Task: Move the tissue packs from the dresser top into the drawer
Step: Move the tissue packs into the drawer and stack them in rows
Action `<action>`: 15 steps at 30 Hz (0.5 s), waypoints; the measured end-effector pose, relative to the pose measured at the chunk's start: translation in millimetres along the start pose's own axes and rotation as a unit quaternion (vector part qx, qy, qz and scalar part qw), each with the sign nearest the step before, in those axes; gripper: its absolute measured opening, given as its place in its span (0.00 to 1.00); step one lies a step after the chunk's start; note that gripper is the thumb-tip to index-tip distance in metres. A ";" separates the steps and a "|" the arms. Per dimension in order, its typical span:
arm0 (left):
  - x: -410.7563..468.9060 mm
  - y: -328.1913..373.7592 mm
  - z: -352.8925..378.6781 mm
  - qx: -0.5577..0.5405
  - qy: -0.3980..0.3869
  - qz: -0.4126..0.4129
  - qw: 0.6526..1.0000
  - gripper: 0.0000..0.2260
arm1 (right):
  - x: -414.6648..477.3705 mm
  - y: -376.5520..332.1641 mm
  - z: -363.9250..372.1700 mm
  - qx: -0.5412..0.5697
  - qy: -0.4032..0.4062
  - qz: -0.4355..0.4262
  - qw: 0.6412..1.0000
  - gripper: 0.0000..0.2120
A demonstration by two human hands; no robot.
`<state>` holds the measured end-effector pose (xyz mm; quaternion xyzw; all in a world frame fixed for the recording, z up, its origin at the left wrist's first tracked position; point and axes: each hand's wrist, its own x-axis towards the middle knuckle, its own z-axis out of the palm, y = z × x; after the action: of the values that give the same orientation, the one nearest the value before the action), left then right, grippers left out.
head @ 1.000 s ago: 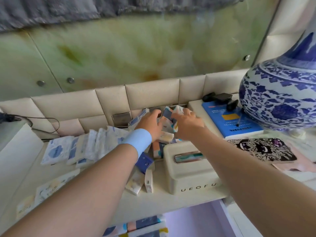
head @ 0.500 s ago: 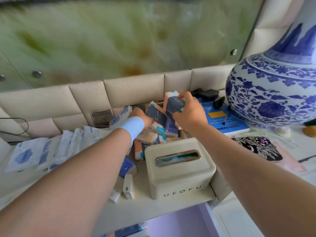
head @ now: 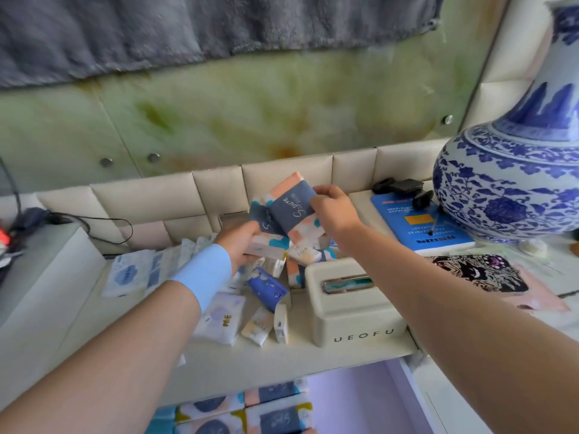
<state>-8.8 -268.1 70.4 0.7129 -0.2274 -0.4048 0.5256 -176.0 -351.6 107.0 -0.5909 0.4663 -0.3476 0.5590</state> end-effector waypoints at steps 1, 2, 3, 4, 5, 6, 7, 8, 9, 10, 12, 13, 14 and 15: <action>-9.4 -3.2 -9.8 0.004 -0.006 -0.001 1.000 0.04 | -9.7 -0.7 7.2 0.005 -0.031 0.027 0.999 0.13; -20.4 -5.6 -19.6 0.011 -0.013 -0.005 1.000 0.04 | -19.7 0.0 14.4 0.003 -0.062 0.052 0.997 0.13; -32.3 -7.6 -29.0 0.011 -0.022 -0.007 1.000 0.03 | -30.7 0.9 21.5 -0.001 -0.090 0.069 0.994 0.11; -44.9 -9.8 -38.6 0.017 -0.030 -0.008 0.999 0.03 | -41.6 2.7 28.1 -0.001 -0.116 0.078 0.990 0.08; -55.4 -13.7 -48.2 0.027 -0.035 -0.007 0.999 0.02 | -52.7 4.6 34.6 -0.001 -0.140 0.081 0.987 0.05; -66.6 -18.1 -58.1 0.047 -0.038 -0.005 0.998 0.03 | -64.1 6.4 39.8 0.000 -0.166 0.083 0.983 0.04; -77.7 -23.5 -68.3 0.070 -0.039 -0.004 0.997 0.08 | -75.9 8.1 43.5 -0.001 -0.194 0.085 0.977 0.04; -88.7 -30.5 -79.1 0.096 -0.037 -0.006 0.995 0.12 | -86.4 10.4 45.6 -0.006 -0.217 0.088 0.972 0.05; -101.2 -38.1 -88.7 0.120 -0.035 -0.002 0.992 0.13 | -97.4 12.8 45.8 -0.018 -0.236 0.089 0.967 0.06; -111.9 -48.0 -98.5 0.150 -0.031 0.007 0.988 0.12 | -106.8 16.2 44.2 -0.036 -0.253 0.086 0.963 0.07; -130.7 -68.9 -113.6 0.204 -0.034 0.019 0.978 0.10 | -124.9 24.4 38.1 -0.097 -0.275 0.067 0.954 0.07; -139.2 -77.7 -118.6 0.232 -0.041 0.019 0.972 0.11 | -133.3 29.9 33.8 -0.142 -0.280 0.054 0.948 0.08; -147.0 -84.2 -121.5 0.280 -0.051 0.019 0.958 0.12 | -140.5 36.5 28.3 -0.198 -0.283 0.043 0.937 0.09; -152.3 -89.5 -122.2 0.341 -0.063 0.023 0.938 0.14 | -146.9 43.4 22.9 -0.261 -0.291 0.036 0.920 0.12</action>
<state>-4.8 -54.1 53.0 0.8170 -0.4006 -0.3349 0.2447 -209.2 -203.3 77.4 -0.7739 0.3784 -0.0056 0.5078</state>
